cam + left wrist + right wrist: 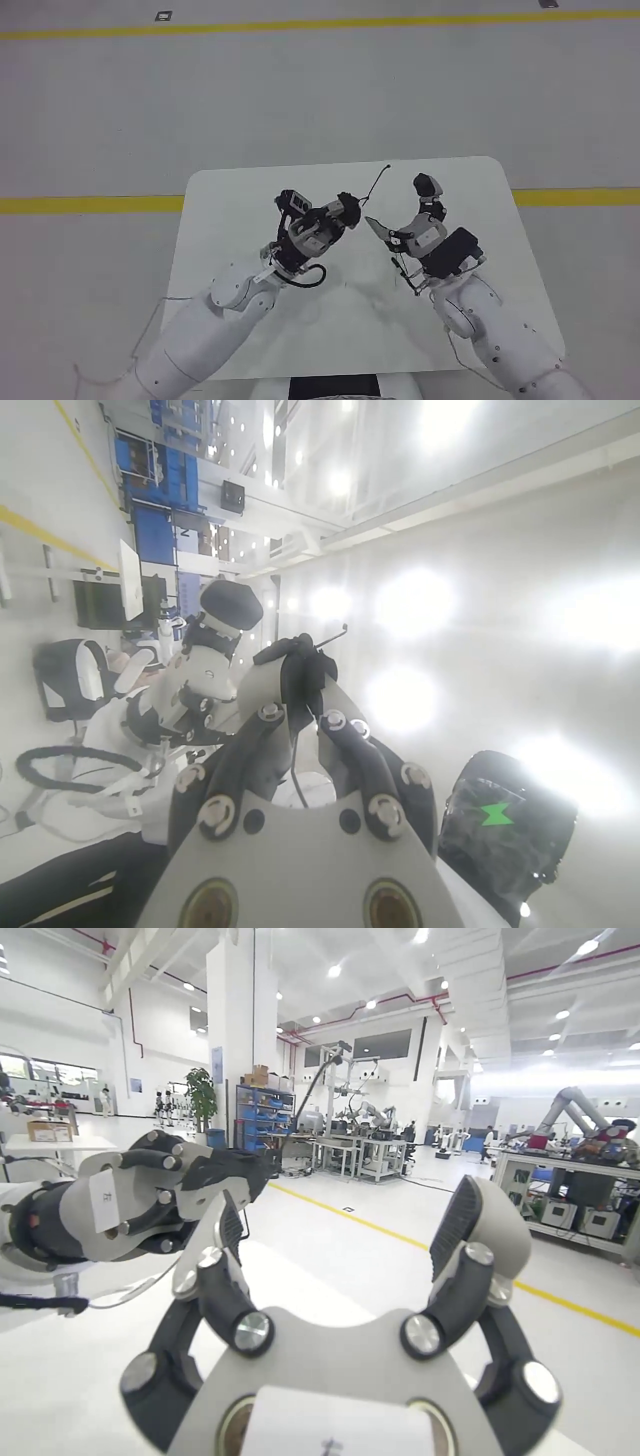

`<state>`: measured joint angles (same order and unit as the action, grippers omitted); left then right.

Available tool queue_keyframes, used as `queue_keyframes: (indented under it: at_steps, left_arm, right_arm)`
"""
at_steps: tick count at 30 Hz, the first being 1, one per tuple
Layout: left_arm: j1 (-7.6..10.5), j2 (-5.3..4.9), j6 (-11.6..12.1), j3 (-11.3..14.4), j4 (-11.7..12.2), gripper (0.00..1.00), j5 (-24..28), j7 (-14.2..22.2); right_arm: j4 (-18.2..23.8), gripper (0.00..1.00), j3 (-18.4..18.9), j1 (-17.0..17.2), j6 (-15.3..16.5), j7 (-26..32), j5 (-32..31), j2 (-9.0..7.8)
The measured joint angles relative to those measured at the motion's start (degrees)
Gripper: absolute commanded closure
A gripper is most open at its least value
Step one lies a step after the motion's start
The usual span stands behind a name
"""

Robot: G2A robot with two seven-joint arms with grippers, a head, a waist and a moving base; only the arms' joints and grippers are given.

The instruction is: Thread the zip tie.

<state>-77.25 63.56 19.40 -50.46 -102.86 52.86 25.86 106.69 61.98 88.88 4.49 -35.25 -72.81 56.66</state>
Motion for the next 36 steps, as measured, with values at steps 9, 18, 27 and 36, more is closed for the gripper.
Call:
queue_keyframes:
  at_steps: [9, 18, 27, 36]
  left_arm:
    - [-1.56, 0.67, -0.37, -1.08, -0.52, 1.0, 9.01, 2.74]
    - [-1.55, 0.67, -0.38, -1.07, -0.52, 1.0, 8.93, 2.72]
    - [-1.55, 0.67, -0.38, -1.07, -0.52, 1.0, 8.93, 2.72]
    - [-1.55, 0.67, -0.38, -1.07, -0.52, 1.0, 8.93, 2.72]
  right_arm:
    - [0.47, 0.0, -0.45, -0.45, -0.23, 1.93, -0.62, 0.54]
    - [0.79, 0.63, -2.79, -2.01, -1.47, 3.27, -1.74, 1.97]
    - [-0.28, 0.74, -4.5, -3.09, -2.18, 3.16, -2.41, 3.28]
    - [-0.15, 0.75, -4.73, -2.9, -1.69, 3.3, -3.49, 4.1]
